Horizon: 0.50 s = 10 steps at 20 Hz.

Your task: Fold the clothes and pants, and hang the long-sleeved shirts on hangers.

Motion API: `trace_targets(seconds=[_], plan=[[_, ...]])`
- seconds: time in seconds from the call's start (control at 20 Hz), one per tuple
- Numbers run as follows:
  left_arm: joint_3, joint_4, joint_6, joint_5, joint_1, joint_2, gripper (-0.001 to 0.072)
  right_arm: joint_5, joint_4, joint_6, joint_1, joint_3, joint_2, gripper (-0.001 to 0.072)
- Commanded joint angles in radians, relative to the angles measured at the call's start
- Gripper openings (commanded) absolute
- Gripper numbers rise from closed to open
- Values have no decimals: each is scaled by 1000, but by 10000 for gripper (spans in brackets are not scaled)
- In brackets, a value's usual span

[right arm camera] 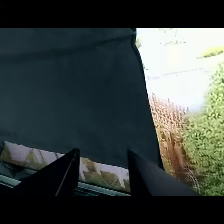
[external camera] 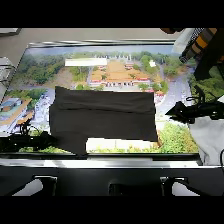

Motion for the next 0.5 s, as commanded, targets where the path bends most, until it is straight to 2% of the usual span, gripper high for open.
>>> trace_targets(seconds=[0.0, 0.05, 0.2, 0.3, 0.4, 0.45], plan=[[0, -2, 2, -17, -8, -14, 73, 40, 35, -4, -1, -1, 1, 349], [0, -2, 2, -18, -8, -13, 21, 61, 24, -16, -2, -1, 1, 348], [0, -2, 2, -22, -8, -13, 21, 49, -93, -10, -2, -6, -2, 350], [0, -2, 3, -21, -8, -13, 20, 29, -119, -11, -2, -49, -15, 362], [0, -2, 3, -19, -8, -13, 21, 19, -119, -11, -2, -117, -43, 393], [0, -2, 3, -20, -8, -13, 20, 9, -119, -11, -2, -151, -54, 435]])
